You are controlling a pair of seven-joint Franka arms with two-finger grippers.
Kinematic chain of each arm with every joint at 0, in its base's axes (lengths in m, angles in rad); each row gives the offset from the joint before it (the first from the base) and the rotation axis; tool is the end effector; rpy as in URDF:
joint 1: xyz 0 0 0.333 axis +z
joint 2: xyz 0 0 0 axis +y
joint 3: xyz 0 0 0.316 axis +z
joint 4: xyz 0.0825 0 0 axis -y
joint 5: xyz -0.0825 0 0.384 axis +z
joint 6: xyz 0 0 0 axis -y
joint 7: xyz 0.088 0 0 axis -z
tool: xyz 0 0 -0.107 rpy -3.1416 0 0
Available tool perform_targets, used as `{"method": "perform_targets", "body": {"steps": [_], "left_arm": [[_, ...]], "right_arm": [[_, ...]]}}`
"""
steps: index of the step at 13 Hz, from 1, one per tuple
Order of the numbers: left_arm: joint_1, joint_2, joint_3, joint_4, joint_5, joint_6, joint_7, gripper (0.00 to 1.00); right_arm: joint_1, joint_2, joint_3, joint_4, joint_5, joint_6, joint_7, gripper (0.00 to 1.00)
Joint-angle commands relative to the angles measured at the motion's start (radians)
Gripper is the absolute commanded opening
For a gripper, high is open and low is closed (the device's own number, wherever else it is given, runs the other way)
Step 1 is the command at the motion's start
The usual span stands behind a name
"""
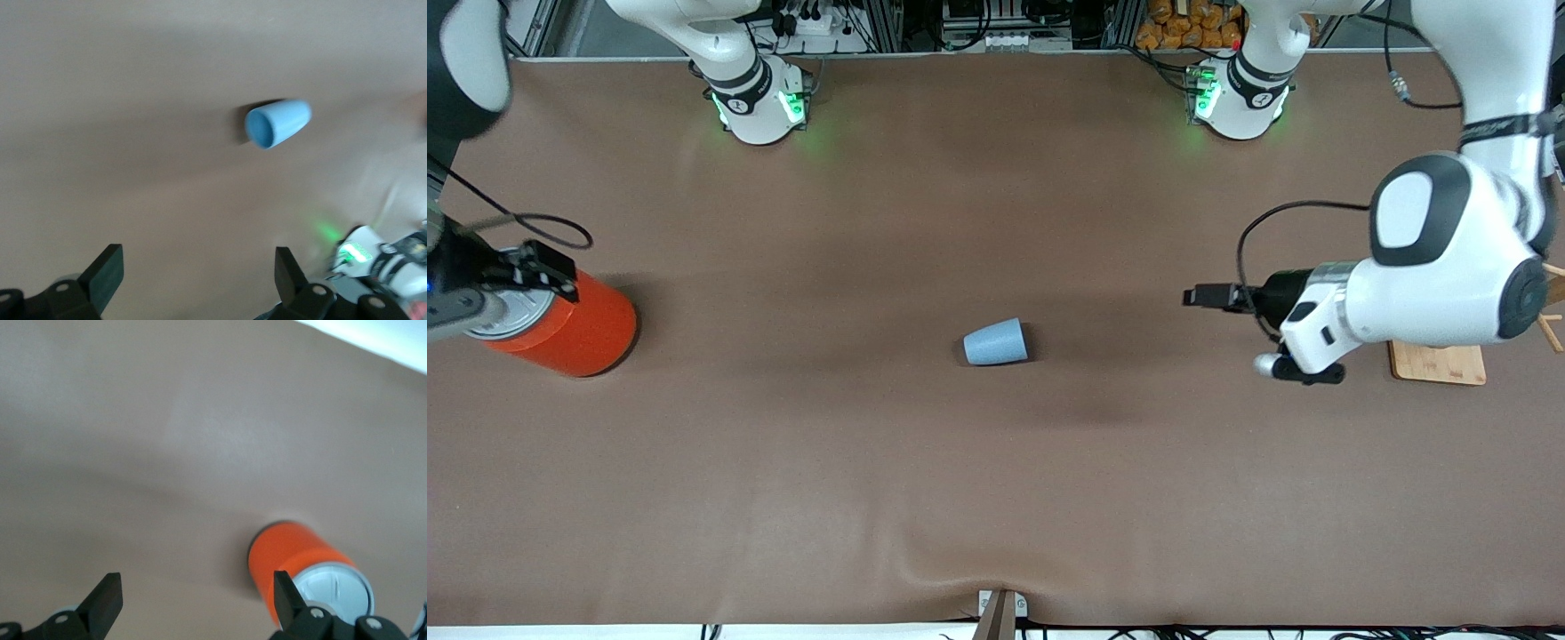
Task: Flip cup
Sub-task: 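Retract the right arm while the left gripper moves toward the cup, then reach the left gripper to the cup's base and close on it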
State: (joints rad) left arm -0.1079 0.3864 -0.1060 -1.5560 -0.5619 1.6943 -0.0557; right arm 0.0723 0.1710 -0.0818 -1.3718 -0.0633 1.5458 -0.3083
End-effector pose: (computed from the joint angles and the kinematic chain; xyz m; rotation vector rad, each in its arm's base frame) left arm 0.6241 -0.1787 0.4236 2.5609 -0.0165 -0.4200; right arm 0.6047 -0.0080 0.6175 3.0307 0.4554 -0.0132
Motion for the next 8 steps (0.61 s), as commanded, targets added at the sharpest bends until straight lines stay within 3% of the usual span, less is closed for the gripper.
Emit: {"method": "perform_targets", "body": {"steps": [1,8], "left_arm": [[-0.027,0.015,-0.009,-0.067,-0.125,0.141,0.017,1.0],[-0.125,0.218,-0.024,-0.116,-0.453,0.387,0.27,1.0]], "right_arm": [[-0.061,-0.07,0.014,-0.035,-0.001,-0.059,0.034,1.0],[-0.117,-0.163,0.007,-0.084,0.031,-0.127,0.128,1.0]]}}
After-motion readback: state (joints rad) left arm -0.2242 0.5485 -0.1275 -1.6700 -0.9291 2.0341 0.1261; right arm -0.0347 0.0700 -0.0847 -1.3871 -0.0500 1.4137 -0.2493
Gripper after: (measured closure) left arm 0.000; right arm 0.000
